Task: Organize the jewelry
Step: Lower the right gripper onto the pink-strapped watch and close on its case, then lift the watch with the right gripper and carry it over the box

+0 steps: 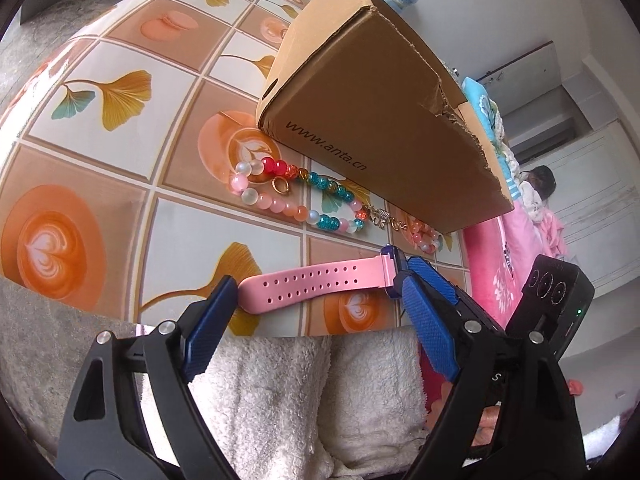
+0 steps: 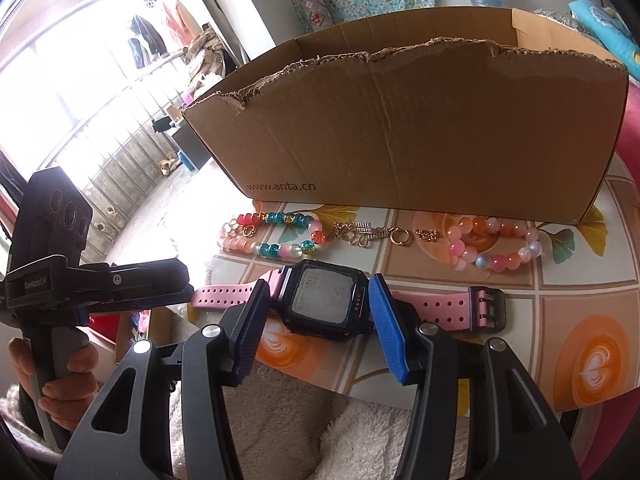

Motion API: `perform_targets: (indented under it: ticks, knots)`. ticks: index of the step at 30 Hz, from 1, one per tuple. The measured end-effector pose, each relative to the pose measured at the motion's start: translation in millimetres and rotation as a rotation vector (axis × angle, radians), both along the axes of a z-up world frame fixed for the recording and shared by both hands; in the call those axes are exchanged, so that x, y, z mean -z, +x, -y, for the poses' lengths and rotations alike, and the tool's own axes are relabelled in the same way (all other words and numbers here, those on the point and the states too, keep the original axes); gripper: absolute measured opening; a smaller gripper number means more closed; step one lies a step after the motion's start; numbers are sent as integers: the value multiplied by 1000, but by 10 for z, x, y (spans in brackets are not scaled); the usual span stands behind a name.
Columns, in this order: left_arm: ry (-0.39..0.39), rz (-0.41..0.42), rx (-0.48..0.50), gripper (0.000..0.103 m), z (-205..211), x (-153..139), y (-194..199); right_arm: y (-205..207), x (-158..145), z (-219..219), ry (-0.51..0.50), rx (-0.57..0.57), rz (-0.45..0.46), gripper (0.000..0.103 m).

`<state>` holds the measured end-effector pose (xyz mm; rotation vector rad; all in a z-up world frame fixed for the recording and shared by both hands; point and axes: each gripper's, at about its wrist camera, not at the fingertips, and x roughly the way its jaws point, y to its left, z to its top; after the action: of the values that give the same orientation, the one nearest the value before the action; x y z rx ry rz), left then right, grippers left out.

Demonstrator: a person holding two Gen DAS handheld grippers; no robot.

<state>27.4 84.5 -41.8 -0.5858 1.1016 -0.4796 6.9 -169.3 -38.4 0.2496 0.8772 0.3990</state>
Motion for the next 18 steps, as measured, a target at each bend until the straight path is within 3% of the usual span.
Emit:
perform_targets:
  ticks: [5,9,12,18]
  knots:
    - [-161,-71,11,78,31,130,-26,-22,-1,-11,6,-22,6,50]
    - [-85,-29,-9,75,93,50,-52,-25,4,-36,-9,-29,15,50]
    - [-25,-1,-24,68,93,-5,-24,-34,5,-50,-5,-33,15,49]
    - [125,51,-9,40,209,-68,22,-55,-5,-76,-19,-37,24,49]
